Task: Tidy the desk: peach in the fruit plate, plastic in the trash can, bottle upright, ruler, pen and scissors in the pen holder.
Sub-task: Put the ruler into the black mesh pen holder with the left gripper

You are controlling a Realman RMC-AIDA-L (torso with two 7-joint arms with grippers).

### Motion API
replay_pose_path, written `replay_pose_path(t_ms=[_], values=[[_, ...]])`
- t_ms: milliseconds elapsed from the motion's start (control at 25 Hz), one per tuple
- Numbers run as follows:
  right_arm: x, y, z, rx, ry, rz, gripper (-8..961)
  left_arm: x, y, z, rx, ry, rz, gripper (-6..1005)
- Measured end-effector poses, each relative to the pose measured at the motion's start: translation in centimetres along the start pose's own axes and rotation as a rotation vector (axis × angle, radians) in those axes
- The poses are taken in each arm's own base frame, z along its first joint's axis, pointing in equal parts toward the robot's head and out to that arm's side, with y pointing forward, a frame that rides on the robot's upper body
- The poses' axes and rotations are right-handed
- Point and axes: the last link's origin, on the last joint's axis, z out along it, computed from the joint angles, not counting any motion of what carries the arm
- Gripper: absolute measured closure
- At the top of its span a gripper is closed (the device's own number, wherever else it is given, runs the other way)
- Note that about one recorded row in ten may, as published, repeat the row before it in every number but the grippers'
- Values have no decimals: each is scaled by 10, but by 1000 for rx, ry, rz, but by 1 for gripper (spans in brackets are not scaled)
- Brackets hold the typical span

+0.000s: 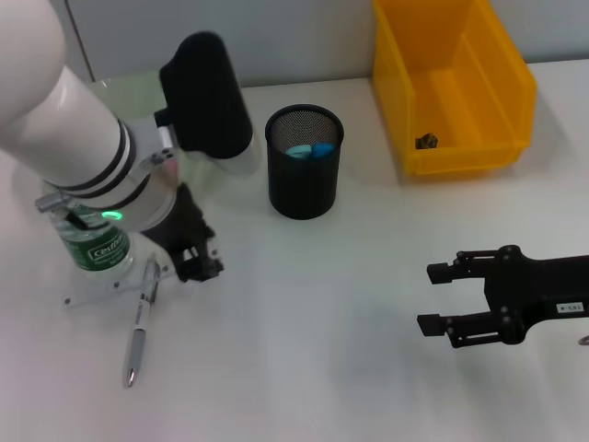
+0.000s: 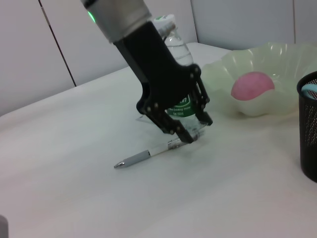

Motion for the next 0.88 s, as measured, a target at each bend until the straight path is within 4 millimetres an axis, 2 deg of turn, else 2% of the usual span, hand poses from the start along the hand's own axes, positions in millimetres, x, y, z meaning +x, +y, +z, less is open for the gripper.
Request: replay_pose_path(t_ms=[40, 240, 440, 600, 640, 880], values=[[-1, 0, 0, 0, 0, -1, 192, 8, 2, -10, 21, 23, 12, 612], [-1, 0, 1, -1, -1, -2, 192, 23, 10, -24, 56, 65, 45, 610], [-2, 0, 2, -3, -3, -3, 192, 44, 16, -46, 111, 187, 84, 609], [-3, 0, 2, -3, -3, -4, 191, 57, 8, -61, 185, 313, 73, 608], [-3, 0, 2, -2, -4, -4, 191, 62, 4, -67, 223, 388, 54, 607], [-4, 0, 2, -3, -5, -4, 191, 72, -4, -76, 277, 554, 0, 606]])
